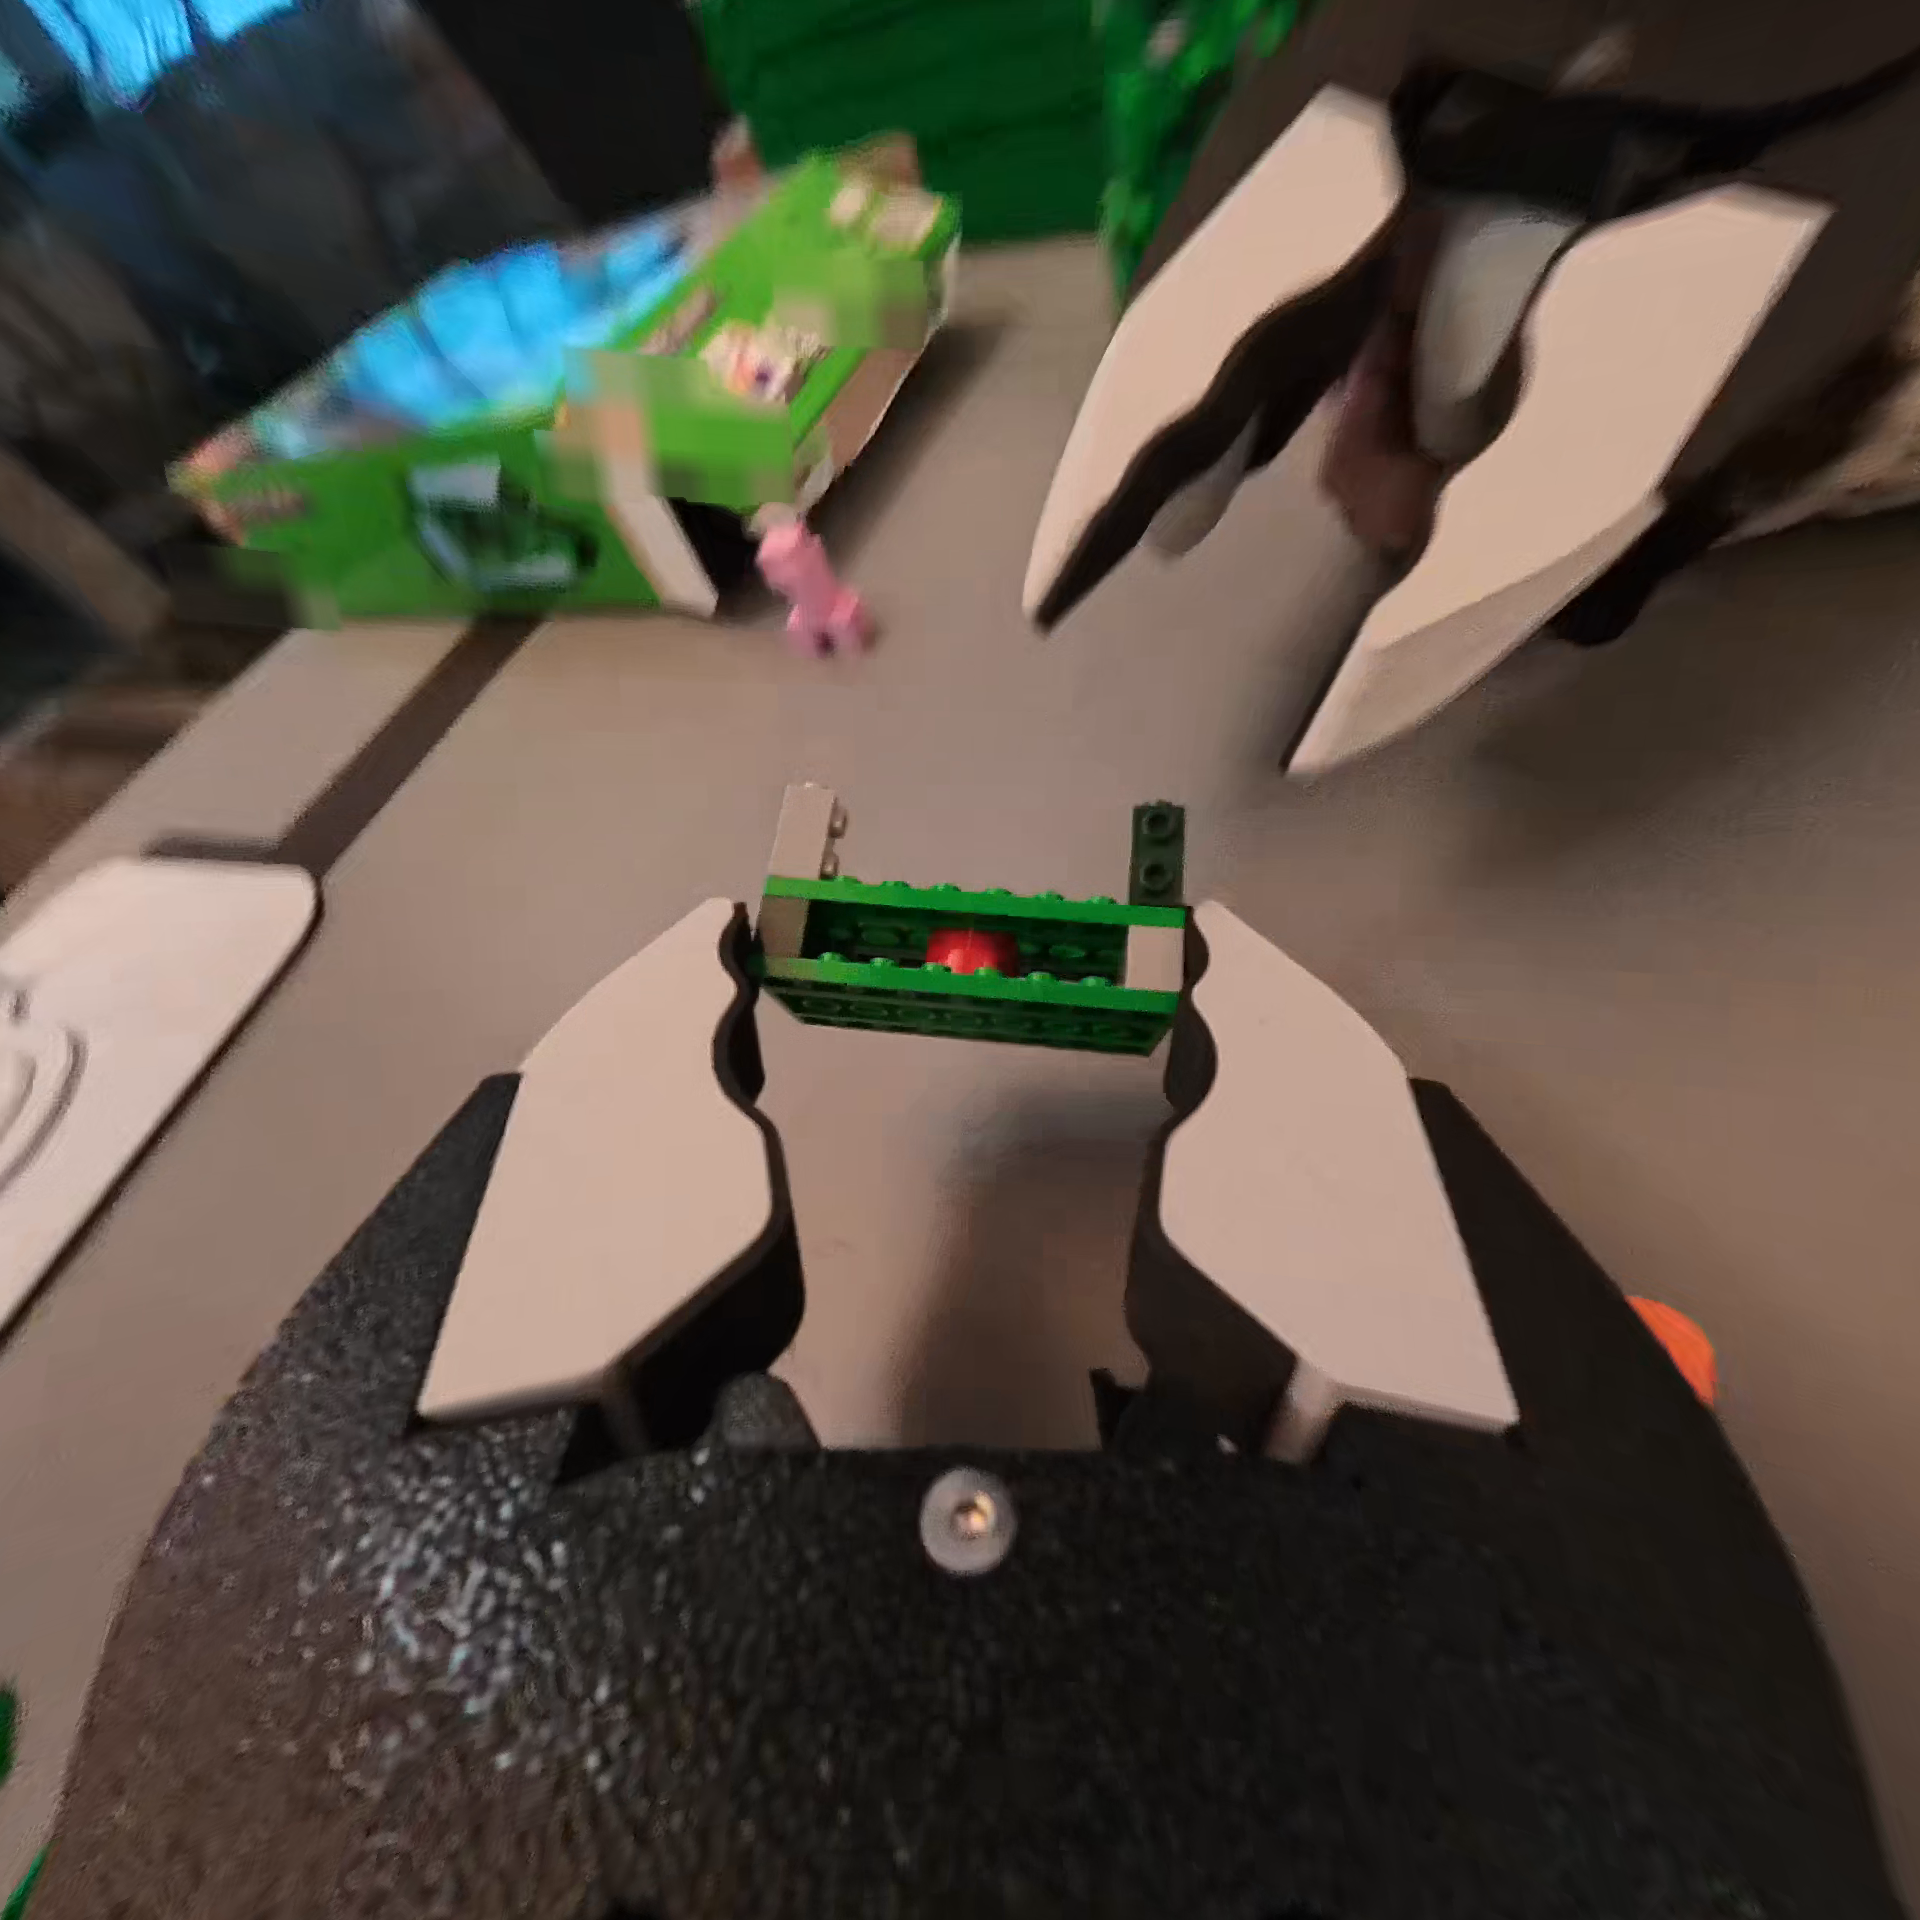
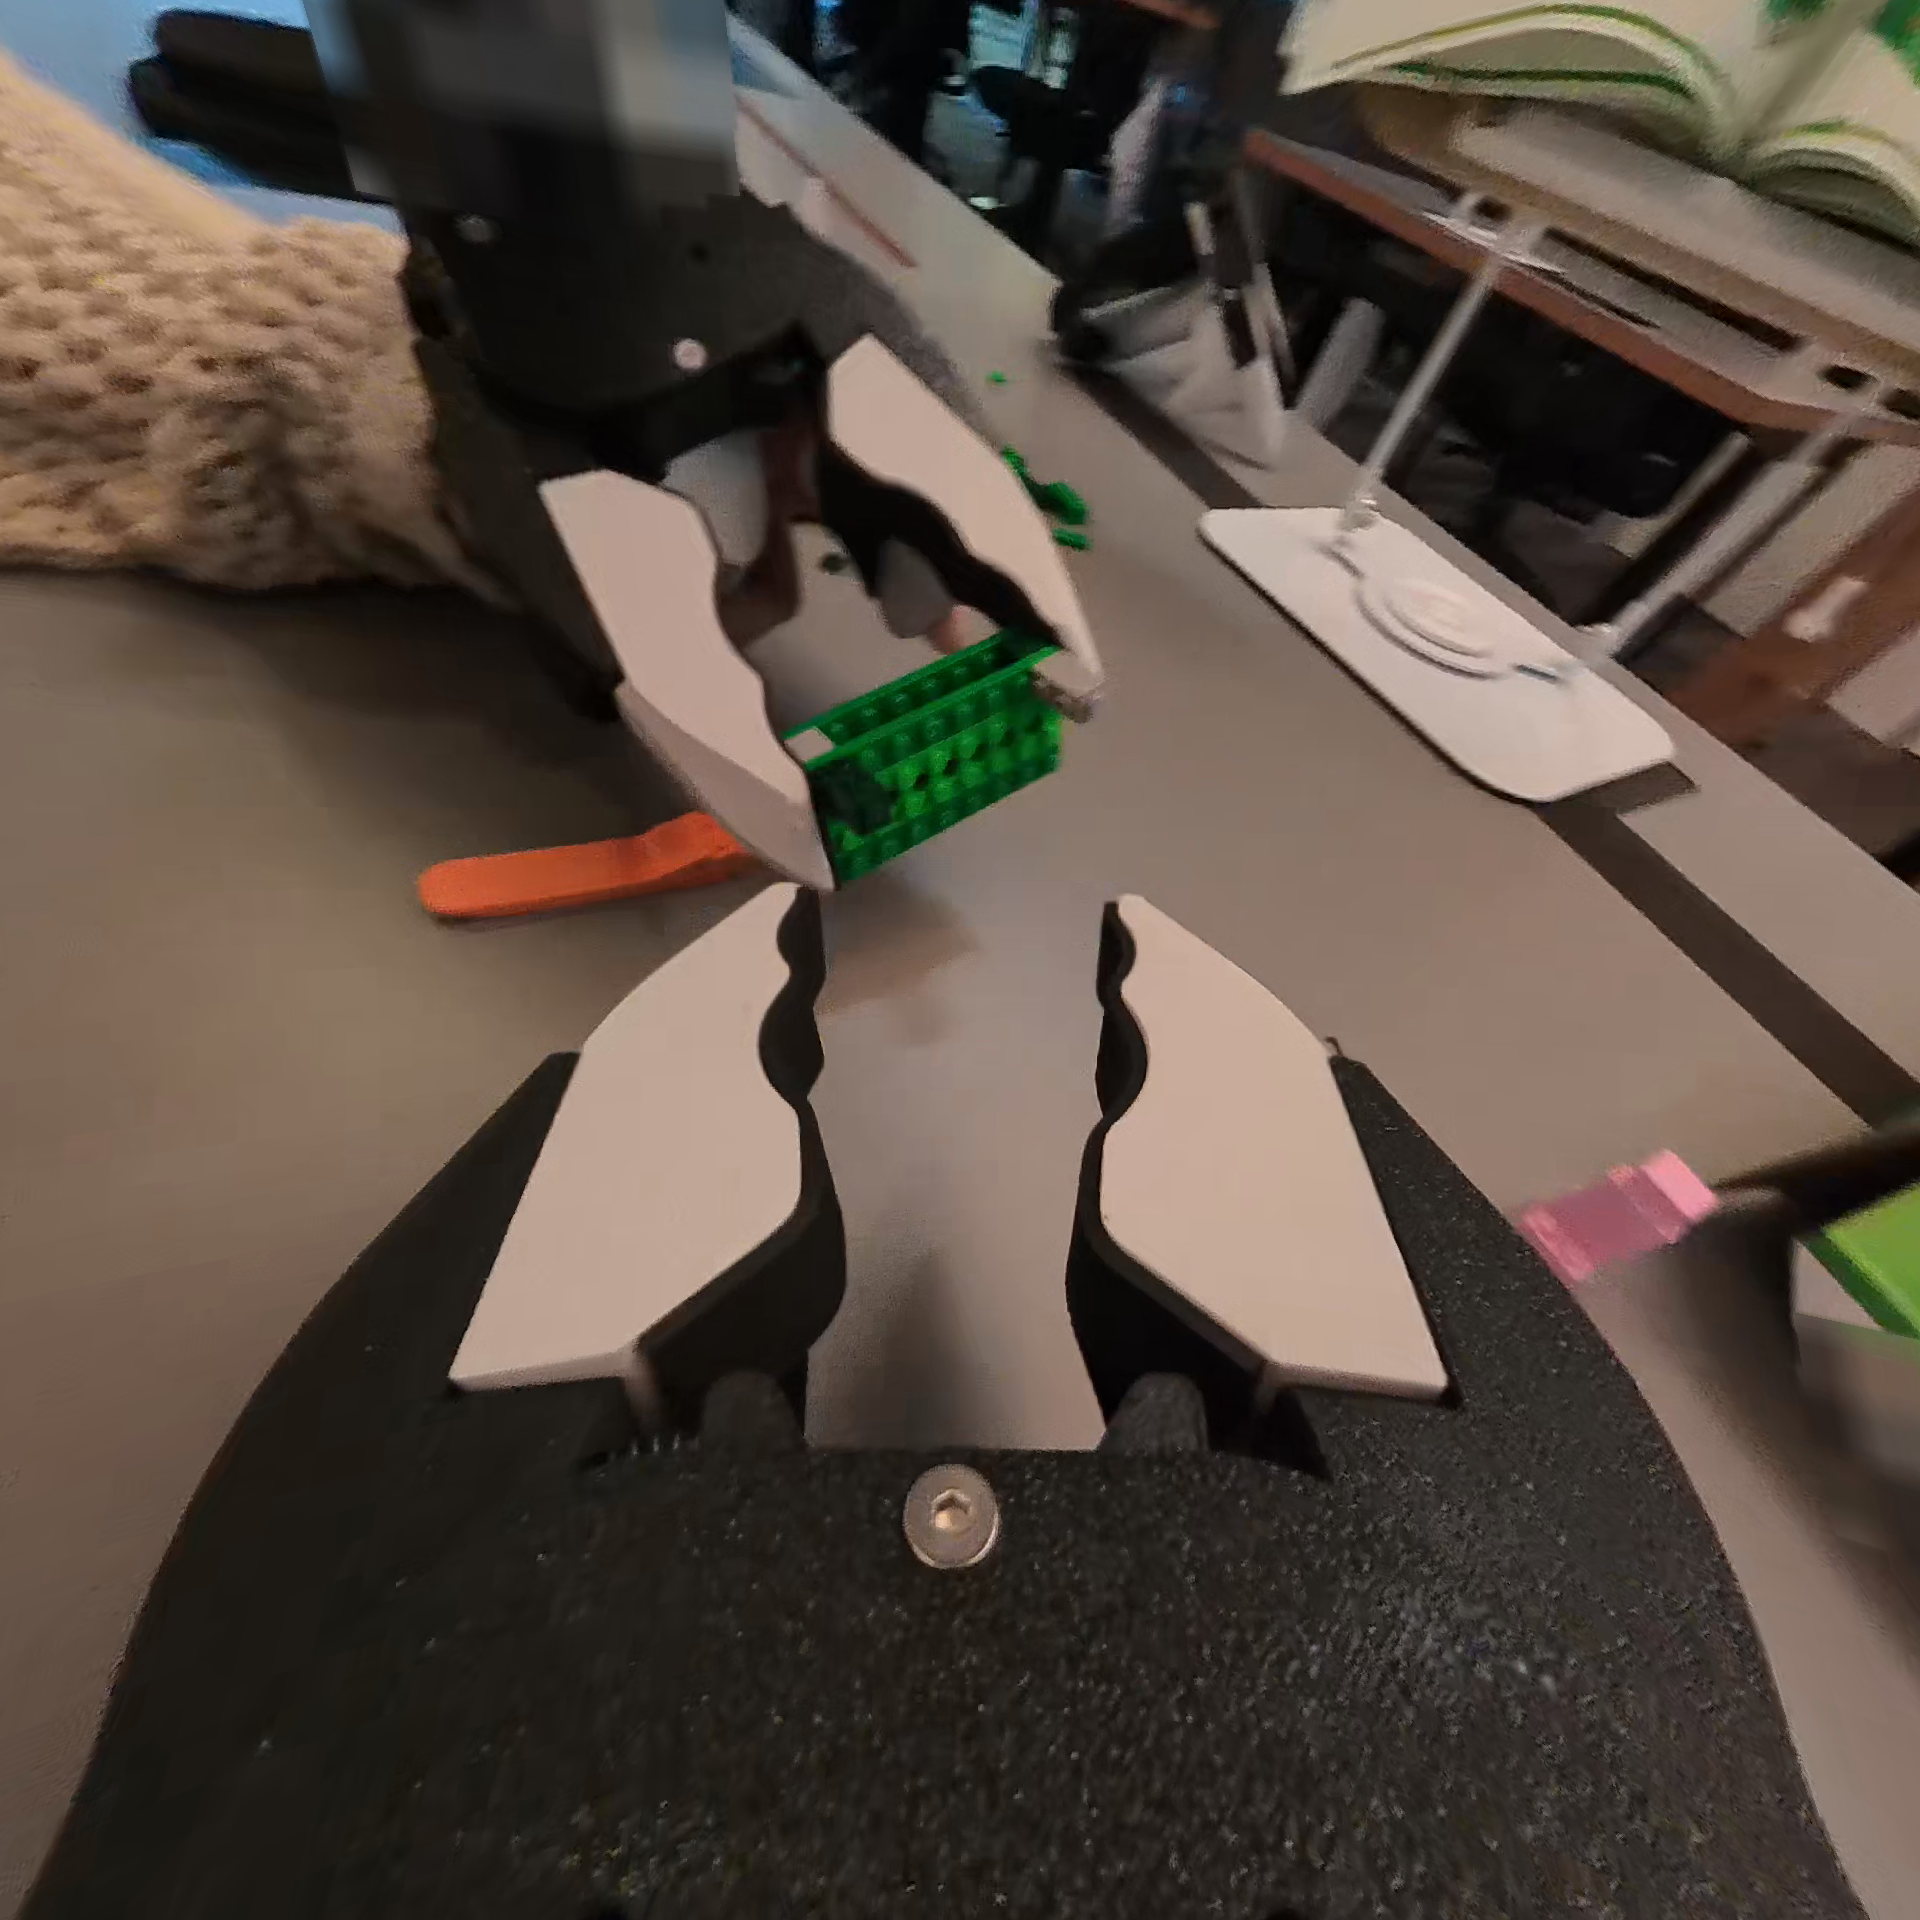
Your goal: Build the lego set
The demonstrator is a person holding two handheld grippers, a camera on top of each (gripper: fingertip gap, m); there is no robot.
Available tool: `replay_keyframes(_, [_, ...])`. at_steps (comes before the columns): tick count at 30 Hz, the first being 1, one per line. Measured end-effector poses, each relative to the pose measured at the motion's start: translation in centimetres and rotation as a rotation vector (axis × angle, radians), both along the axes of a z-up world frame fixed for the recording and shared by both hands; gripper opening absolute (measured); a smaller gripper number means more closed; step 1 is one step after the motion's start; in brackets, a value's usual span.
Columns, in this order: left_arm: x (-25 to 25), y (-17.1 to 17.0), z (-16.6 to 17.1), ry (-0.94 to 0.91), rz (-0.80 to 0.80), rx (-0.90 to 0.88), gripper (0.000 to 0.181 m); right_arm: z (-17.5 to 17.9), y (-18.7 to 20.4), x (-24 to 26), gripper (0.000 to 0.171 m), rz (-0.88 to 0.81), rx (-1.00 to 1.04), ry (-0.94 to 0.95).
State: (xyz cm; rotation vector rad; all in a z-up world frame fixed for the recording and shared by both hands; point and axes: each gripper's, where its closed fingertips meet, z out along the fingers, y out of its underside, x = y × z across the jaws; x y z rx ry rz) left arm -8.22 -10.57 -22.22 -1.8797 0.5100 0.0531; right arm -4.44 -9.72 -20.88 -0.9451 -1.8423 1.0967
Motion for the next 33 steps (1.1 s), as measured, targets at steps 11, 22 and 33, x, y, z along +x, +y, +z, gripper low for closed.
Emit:
replay_keyframes(11, [-2.8, 1.0, -1.5, -0.028, 0.229, -0.106, 0.077, 1.9, 4.7, -1.7, 0.047, -0.278, -0.115, 0.151])
replay_keyframes(22, [0.0, 0.0, 3.0, 0.165, 0.112, 0.266, 0.076, 2.3, -0.7, -1.5, 0.050, 0.012, -0.532, -0.078])
replay_keyframes(33, [3.5, -1.2, 4.6, 0.320, -0.042, 0.454, 0.076, 2.3, -5.3, -1.1, 0.047, 0.254, -0.727, -0.381])
